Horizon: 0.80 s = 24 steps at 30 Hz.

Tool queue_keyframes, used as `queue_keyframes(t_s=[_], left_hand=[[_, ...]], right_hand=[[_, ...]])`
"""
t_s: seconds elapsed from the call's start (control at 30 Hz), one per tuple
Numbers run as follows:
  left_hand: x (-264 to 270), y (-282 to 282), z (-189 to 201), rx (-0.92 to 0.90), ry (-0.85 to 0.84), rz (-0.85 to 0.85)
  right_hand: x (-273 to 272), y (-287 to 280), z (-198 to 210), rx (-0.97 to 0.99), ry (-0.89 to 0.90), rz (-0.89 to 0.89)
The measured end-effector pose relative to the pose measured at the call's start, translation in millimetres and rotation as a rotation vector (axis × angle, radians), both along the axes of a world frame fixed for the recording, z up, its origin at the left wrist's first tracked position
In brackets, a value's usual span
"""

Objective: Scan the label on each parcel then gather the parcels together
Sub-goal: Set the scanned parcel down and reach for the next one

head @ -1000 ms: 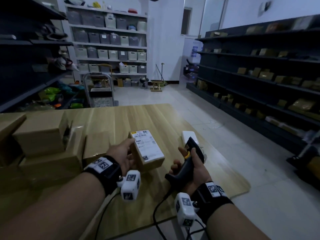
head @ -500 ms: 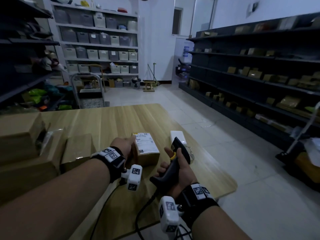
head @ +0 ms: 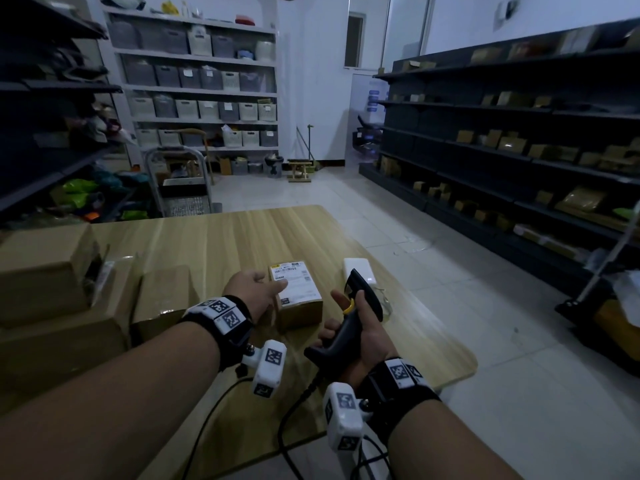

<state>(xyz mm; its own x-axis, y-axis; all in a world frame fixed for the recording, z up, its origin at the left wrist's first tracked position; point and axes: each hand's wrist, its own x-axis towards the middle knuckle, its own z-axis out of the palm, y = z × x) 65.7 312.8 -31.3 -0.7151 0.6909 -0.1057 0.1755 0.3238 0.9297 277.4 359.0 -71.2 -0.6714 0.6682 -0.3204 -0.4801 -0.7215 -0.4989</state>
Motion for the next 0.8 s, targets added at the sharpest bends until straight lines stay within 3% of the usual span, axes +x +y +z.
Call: queue_keyframes(t_s=[0.2,0.33,0.57,0.8], left_hand=[[-22,-27,17,-0.025,0.244,0.125],[-46,-47,25,-0.238,0.374,0.184],[-49,-63,11,-0.685,0.664,0.067],[-23,-57,12,-0.705,0.714,-0.039]], right_hand=[[0,-4,3,0.012,-0.003,-0.009],[-1,-6,4,0.026,0.002,-0.017],[-1,-10,8,0.015,0.005,-0.02],[-2,-10,6,0.021,0.001,-0.028]])
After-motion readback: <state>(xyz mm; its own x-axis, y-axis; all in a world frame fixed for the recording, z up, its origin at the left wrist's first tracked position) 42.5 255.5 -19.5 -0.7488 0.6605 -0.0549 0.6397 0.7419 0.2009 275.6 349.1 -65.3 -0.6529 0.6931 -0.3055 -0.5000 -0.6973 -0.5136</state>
